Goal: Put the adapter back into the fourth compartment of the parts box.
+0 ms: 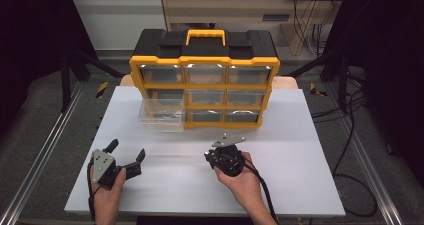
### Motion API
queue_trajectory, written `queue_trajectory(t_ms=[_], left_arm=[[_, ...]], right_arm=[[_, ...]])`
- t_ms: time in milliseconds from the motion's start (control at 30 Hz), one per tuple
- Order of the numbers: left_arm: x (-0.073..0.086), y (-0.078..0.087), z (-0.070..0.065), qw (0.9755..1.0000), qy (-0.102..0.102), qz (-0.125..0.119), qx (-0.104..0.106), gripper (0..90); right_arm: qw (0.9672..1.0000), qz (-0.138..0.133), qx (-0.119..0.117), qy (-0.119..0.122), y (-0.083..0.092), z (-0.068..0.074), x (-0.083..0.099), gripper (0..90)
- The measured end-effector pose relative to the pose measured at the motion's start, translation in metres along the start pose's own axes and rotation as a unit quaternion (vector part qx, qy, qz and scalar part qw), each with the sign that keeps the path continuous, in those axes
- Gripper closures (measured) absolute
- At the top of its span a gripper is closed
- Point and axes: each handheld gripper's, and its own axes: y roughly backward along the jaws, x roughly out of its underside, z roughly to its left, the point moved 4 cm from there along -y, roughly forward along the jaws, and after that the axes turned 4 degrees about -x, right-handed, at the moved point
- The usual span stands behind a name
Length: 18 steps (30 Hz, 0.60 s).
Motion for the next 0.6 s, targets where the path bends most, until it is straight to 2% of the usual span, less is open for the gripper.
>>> queue_trajectory(t_ms=[200, 400, 600], left_arm=[[0.0, 0.0, 0.0, 1.0, 0.0, -0.001, 0.0, 1.5], [-0.001, 0.001, 0.001, 1.0, 0.001, -0.002, -0.006, 1.5], [0.0, 0.002, 0.0, 1.0, -0.004, -0.001, -0.007, 1.5]], right_arm=[[0.9998, -0.018, 0.001, -0.003, 0.012, -0.005, -0.013, 76.3], [0.9996, -0.026, 0.002, 0.008, 0.02, -0.008, -0.025, 76.2], [0.9988, -0.048, -0.001, 0.011, 0.029, -0.008, -0.042, 76.2]])
